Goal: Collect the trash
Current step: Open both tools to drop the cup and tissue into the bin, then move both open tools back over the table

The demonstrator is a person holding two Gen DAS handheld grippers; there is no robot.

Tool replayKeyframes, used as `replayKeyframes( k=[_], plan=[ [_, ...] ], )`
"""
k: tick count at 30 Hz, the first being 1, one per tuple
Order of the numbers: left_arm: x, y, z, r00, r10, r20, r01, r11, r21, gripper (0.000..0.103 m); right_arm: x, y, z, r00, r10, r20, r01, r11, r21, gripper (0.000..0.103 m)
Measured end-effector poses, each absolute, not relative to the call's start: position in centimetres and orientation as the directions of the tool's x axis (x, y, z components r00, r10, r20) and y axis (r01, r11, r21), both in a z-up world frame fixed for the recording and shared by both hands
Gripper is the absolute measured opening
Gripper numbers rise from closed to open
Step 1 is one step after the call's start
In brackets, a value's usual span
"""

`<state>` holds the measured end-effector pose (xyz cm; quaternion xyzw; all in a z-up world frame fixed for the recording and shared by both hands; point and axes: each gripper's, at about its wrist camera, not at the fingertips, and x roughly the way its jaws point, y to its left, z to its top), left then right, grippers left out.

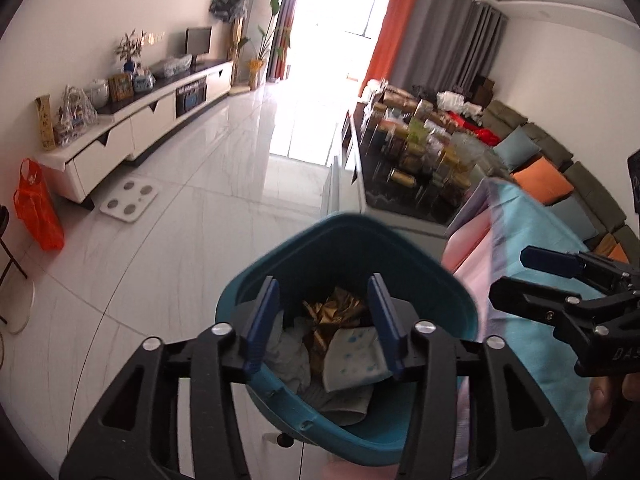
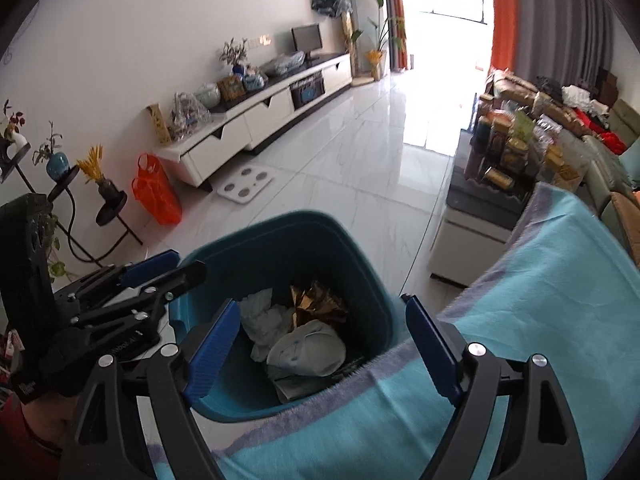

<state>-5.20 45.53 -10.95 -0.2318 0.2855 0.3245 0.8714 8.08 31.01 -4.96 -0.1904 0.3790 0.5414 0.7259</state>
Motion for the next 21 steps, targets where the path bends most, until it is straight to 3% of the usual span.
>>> replayKeyframes(
  k=[4,8,13,21],
  plan=[
    [-5.9,43.6,-7.9,0.671,0.463,-0.579,-0.671,0.712,-0.209,0.072,8.3,27.6,-3.0,0.206,0.674,-0.710,-0.915,0.390,0.104,0.089],
    [-5.9,41.0,-5.0,0.717,0.471,-0.514,-0.630,0.753,-0.189,0.079,8.9,24.3,-1.8,0.291,0.680,-0.673,-0.886,0.457,0.079,0.091],
    [-5.8,37.3,-2.3,0.772,0.456,-0.442,-0.570,0.805,-0.163,0.095,9.2,19.4,-0.6,0.390,0.685,-0.615,-0.838,0.541,0.071,0.096],
    [-5.3,30.7,0.8,0.833,0.410,-0.372,-0.483,0.867,-0.126,0.097,8.1,11.6,1.1,0.534,0.661,-0.528,-0.761,0.648,0.041,0.096]
  ],
)
